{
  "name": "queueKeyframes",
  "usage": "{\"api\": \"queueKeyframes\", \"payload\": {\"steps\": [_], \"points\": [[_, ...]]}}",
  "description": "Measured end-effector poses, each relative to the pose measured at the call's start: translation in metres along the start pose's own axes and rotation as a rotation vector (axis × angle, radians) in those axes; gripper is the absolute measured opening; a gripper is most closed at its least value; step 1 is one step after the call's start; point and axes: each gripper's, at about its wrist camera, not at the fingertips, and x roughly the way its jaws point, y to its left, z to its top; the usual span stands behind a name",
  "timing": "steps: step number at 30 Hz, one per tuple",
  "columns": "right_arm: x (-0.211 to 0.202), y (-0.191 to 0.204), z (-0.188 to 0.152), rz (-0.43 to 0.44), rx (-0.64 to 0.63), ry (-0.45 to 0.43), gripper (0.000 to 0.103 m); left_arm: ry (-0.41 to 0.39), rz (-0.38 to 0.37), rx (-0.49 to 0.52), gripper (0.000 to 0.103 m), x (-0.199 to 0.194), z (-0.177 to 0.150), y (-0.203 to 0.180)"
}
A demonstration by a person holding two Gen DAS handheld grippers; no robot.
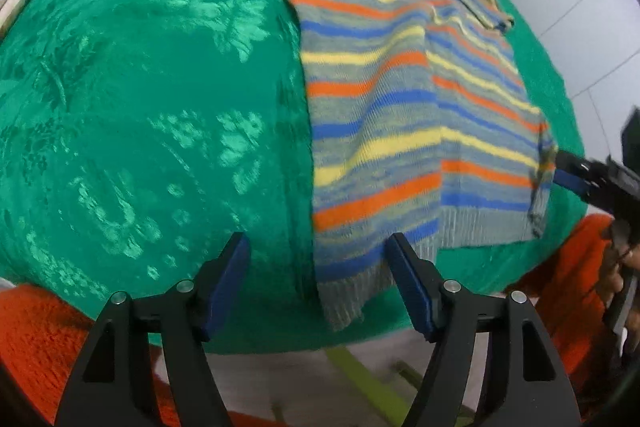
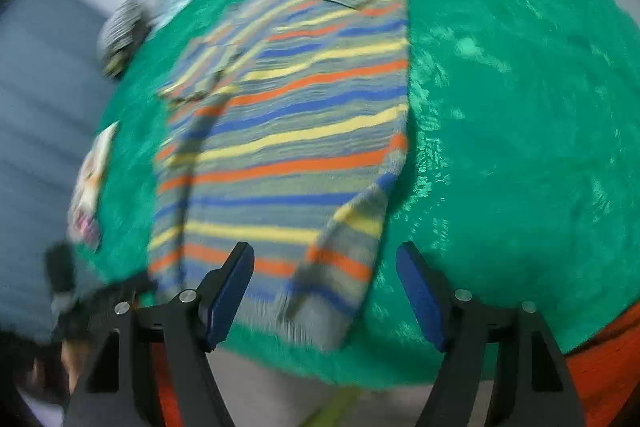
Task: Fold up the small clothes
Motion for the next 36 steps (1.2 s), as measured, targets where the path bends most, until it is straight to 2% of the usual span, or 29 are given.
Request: {"api": "queueKeyframes", "payload": {"steps": [1,2,3,4,5,9,12,14,15,17,19,21,23,24,26,28,31,34,36], "points": [[0.010,0.002,-0.001,-0.019,-0.004,0.020,0.073,0.000,0.006,0.006,0.073,-0.001,-0.003,0.000],[0.013,0.003,-0.003,-0.038,-0.038,0.038,0.062,-0.004,0.013,0.009,0.073,-0.004,-0.007,0.001],[0.014,0.004,-0.005,-0.084,-0.090,0.044,0.048,-0.010,0.019,0.004,0.073,-0.008,-0.010,0.005],[0.009,-0.002,-0.008,-0.134,-0.122,0.046,0.019,-0.015,0.021,-0.003,0.073,-0.010,-0.011,0.008],[0.003,-0.009,-0.010,-0.150,-0.121,0.051,0.014,-0.024,0.020,-0.021,0.073,-0.016,-0.015,0.015],[-0.038,-0.060,-0.025,-0.249,-0.030,0.061,0.014,-0.035,-0.007,-0.092,0.073,-0.018,-0.019,0.029],[-0.064,-0.073,-0.031,-0.168,0.050,0.025,0.022,-0.007,-0.036,-0.098,0.073,-0.008,-0.014,0.025],[-0.062,-0.067,-0.032,-0.100,0.049,0.038,0.057,0.011,-0.061,-0.103,0.071,-0.002,-0.012,0.022],[-0.058,-0.063,-0.034,-0.069,0.037,0.052,0.061,0.022,-0.080,-0.106,0.071,0.001,-0.011,0.021],[-0.040,-0.050,-0.038,-0.010,0.000,0.104,0.062,0.037,-0.098,-0.114,0.069,0.004,-0.012,0.020],[-0.016,-0.040,-0.038,0.013,-0.039,0.141,0.062,0.039,-0.103,-0.119,0.069,0.003,-0.013,0.019],[0.004,-0.034,-0.037,0.014,-0.081,0.168,0.056,0.030,-0.116,-0.132,0.069,-0.001,-0.014,0.022],[0.005,-0.034,-0.037,0.042,-0.079,0.174,0.006,0.021,-0.137,-0.155,0.069,-0.007,-0.018,0.028],[-0.003,-0.037,-0.036,0.085,-0.052,0.177,0.005,0.020,-0.147,-0.162,0.069,-0.009,-0.020,0.030],[-0.027,-0.040,-0.033,0.078,-0.064,0.140,0.005,0.022,-0.167,-0.165,0.069,-0.010,-0.022,0.031],[-0.053,-0.044,-0.029,0.005,-0.081,0.092,0.005,0.031,-0.174,-0.150,0.069,-0.006,-0.020,0.025],[-0.060,-0.046,-0.019,-0.127,-0.126,0.057,0.005,0.055,-0.179,-0.127,0.069,0.005,-0.014,0.015],[-0.050,-0.041,-0.014,-0.126,-0.117,0.072,0.005,0.073,-0.132,-0.140,0.069,0.014,-0.007,0.011],[-0.054,-0.046,-0.014,-0.160,-0.146,0.064,0.005,0.078,-0.141,-0.183,0.069,0.017,-0.007,0.016]]}}
